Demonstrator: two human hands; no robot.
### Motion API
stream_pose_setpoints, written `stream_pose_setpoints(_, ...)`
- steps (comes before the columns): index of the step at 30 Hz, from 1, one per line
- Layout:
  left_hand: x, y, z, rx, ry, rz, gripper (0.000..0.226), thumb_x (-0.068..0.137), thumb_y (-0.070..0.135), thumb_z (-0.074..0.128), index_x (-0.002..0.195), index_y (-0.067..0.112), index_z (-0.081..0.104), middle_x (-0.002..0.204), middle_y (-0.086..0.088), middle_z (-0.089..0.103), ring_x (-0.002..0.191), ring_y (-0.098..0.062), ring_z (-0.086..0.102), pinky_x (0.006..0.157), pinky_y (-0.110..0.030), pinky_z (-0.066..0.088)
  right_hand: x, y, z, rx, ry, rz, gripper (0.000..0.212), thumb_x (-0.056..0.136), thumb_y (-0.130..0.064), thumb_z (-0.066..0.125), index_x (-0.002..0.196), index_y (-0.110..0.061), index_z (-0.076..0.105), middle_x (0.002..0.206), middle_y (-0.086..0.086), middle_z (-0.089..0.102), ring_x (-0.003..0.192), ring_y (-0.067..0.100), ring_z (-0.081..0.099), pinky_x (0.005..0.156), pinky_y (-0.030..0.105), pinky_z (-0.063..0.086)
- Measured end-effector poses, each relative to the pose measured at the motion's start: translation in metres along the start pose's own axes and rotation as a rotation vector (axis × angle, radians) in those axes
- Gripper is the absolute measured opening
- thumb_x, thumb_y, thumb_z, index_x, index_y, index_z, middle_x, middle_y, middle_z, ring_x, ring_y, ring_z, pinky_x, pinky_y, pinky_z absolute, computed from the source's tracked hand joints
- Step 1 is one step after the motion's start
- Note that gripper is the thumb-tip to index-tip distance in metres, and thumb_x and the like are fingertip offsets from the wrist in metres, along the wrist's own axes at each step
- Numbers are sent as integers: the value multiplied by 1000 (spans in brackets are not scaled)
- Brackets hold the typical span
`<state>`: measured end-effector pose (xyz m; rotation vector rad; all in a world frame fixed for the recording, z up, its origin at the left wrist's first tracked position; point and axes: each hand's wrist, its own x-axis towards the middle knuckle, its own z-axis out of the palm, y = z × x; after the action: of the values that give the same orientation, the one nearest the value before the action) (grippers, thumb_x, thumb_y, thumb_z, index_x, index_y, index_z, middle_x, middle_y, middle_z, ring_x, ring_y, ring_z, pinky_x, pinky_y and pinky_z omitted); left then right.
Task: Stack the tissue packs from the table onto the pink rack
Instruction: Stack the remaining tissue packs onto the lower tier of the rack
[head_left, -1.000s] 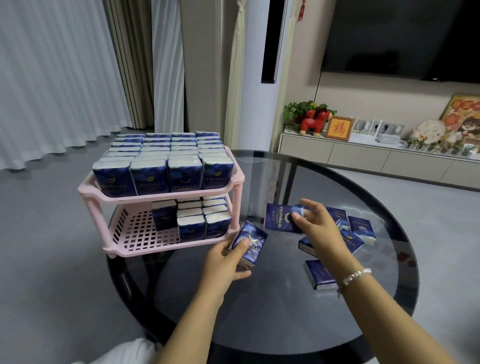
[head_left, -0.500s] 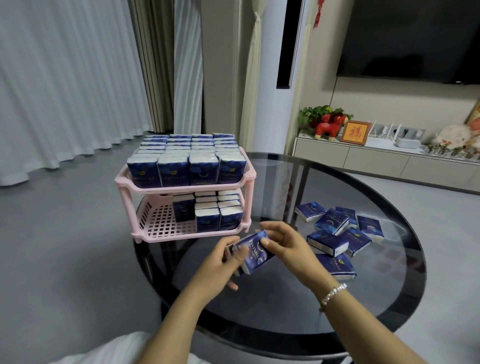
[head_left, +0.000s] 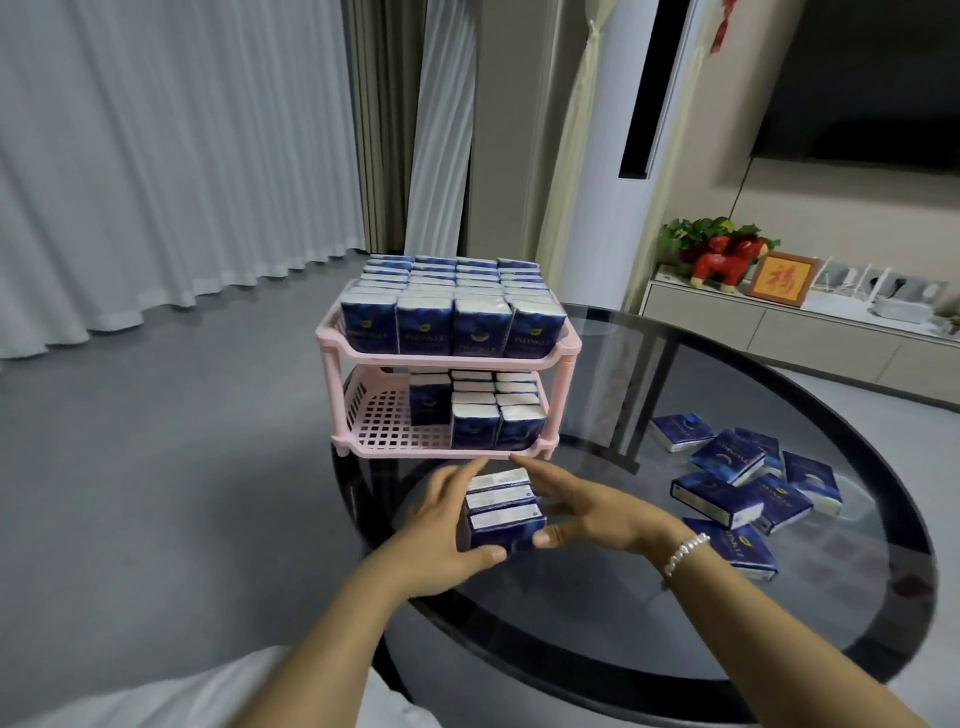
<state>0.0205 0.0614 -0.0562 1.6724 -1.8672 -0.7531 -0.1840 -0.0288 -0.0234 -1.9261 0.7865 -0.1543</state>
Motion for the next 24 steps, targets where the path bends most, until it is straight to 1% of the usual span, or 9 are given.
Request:
stream_pose_setpoints(3,-1,-1,6,-21,-4,32,92,85,36,65,146,45,-3,149,22,-10,135,-8,31,110,-28,34,0,2,0,30,-3,-5,82,84,-6,65,139,-45,19,140,-17,39,133,7,37,106,28,40)
stream_pose_setpoints(6,1,-1,7,-14,-12,29,86,87,35,62,147,42,1,149,20,-14,135,-9,30,107,-22,32,-1,4,5,9,17,-1,81,85,-6,65,141,-42,18,140,-18,39,129,5,41,99,21,45)
stream_pose_setpoints(10,3,1,5,-44,11,31,80,88,31,63,146,38,8,143,16,7,132,-10,32,111,-26,31,3,1,8,-60,91,-18,72,85,-10,67,136,-39,26,133,-19,46,120,-2,47,95,13,44)
stream_pose_setpoints(11,3,3,2,-81,30,26,79,87,28,65,145,38,12,140,14,13,131,-9,34,110,-25,31,5,-2,8,-54,103,-30,69,85,-11,67,134,-40,28,132,-19,46,120,-1,48,95,15,44)
stream_pose_setpoints(14,3,-2,-15,-215,103,-6,81,81,21,73,141,38,21,138,12,27,129,-7,37,110,-25,32,11,-15,9,-36,134,-63,71,82,-24,70,136,-42,29,138,-17,46,126,3,46,105,32,42)
stream_pose_setpoints(16,4,-9,-31,-283,149,-22,84,77,19,76,141,35,25,140,8,37,127,-8,42,111,-29,35,20,-28,13,-23,162,-111,74,78,-31,71,140,-36,30,140,-16,45,126,3,46,107,34,40)
stream_pose_setpoints(18,4,-17,-44,-332,194,-19,83,75,15,78,140,30,28,136,5,45,123,-9,48,109,-31,38,30,-43,18,-55,212,-148,69,78,-29,74,136,-33,36,135,-16,49,121,-4,49,105,26,40)
stream_pose_setpoints(21,6,-25,-56,-371,278,-9,78,74,11,78,135,25,32,133,3,48,120,-9,50,106,-30,41,47,-71,20,-164,279,-241,61,80,-17,73,130,-28,40,122,-20,52,107,-17,50,93,6,39)
stream_pose_setpoints(24,15,-35,-65,-291,387,-16,80,70,21,81,136,24,35,136,1,43,124,-13,46,108,-29,37,68,-83,20,-354,349,-289,71,81,-21,72,142,-17,34,130,-13,47,118,-2,42,101,12,31)
